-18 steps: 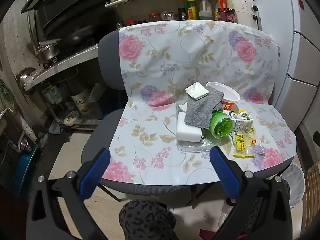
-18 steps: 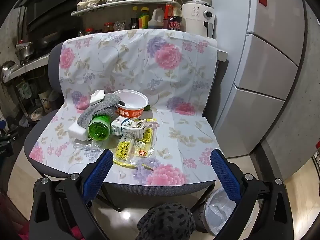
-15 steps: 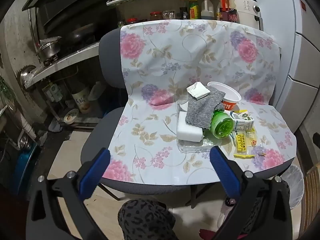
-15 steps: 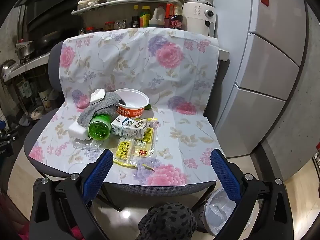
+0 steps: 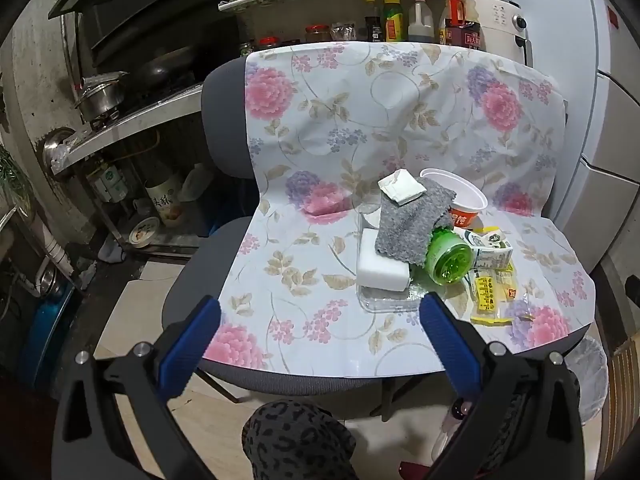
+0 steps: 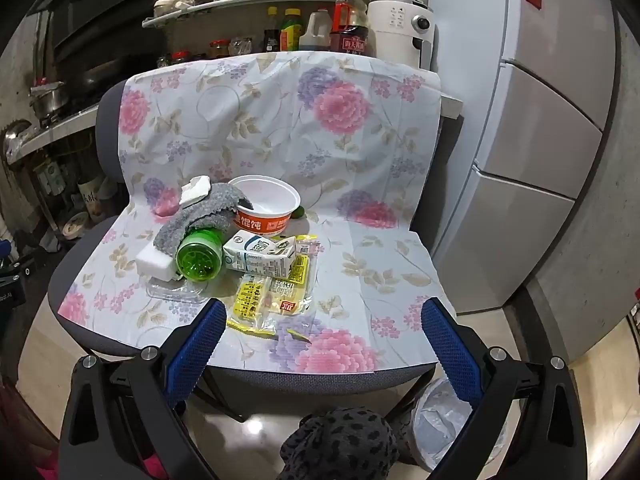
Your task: Collect trash
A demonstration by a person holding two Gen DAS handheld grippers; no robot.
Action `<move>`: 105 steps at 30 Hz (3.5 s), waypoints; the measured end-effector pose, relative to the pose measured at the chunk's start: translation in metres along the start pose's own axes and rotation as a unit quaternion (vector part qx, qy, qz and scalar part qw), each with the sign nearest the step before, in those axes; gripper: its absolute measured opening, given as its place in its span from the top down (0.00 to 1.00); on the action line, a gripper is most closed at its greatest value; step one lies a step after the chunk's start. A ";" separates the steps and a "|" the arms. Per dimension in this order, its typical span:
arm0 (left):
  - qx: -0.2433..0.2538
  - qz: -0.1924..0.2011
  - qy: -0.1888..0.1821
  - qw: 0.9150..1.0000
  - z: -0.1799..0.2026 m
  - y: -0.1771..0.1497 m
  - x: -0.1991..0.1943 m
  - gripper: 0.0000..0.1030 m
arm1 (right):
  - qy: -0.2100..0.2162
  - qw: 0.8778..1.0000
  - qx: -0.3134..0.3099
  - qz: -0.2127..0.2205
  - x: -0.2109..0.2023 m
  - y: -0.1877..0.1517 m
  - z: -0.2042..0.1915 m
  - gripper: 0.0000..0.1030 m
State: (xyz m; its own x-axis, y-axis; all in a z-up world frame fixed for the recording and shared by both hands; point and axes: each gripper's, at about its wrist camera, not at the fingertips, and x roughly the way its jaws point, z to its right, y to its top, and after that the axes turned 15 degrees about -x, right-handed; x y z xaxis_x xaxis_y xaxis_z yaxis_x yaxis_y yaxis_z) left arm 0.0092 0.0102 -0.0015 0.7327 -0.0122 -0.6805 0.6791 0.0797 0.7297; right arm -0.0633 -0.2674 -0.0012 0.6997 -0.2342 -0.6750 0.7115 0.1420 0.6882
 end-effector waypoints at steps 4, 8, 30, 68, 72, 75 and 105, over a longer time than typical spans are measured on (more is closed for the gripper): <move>-0.002 -0.001 0.000 1.000 -0.001 0.003 0.001 0.06 | 0.000 1.000 0.001 -0.001 0.004 0.001 -0.002 0.06; -0.002 -0.002 0.001 1.000 0.000 0.005 0.002 0.06 | 0.002 1.000 0.003 -0.001 0.003 0.000 0.001 0.06; -0.010 0.006 0.009 1.000 -0.003 0.008 0.004 0.06 | 0.006 1.000 0.005 0.000 0.011 0.001 -0.002 0.06; -0.014 0.008 0.011 1.000 -0.005 0.011 0.005 0.06 | 0.006 1.000 0.007 0.001 0.014 0.002 -0.005 0.06; -0.015 0.009 0.011 1.000 -0.006 0.013 0.004 0.06 | 0.006 1.000 0.008 0.001 0.012 0.001 -0.004 0.06; -0.015 0.009 0.011 1.000 -0.006 0.013 0.004 0.06 | 0.006 1.000 0.008 0.002 0.012 0.001 -0.005 0.06; -0.016 -0.021 0.006 1.000 -0.006 0.020 0.090 0.06 | 0.085 0.994 -0.025 0.061 0.078 0.036 -0.030 0.06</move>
State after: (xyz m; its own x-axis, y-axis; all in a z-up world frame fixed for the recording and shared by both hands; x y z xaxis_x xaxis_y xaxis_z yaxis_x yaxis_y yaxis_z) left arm 0.0889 0.0167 -0.0486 0.7023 -0.0043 -0.7119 0.7079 0.1104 0.6976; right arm 0.0191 -0.2518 -0.0372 0.7790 -0.0476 -0.6252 0.6200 0.2075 0.7567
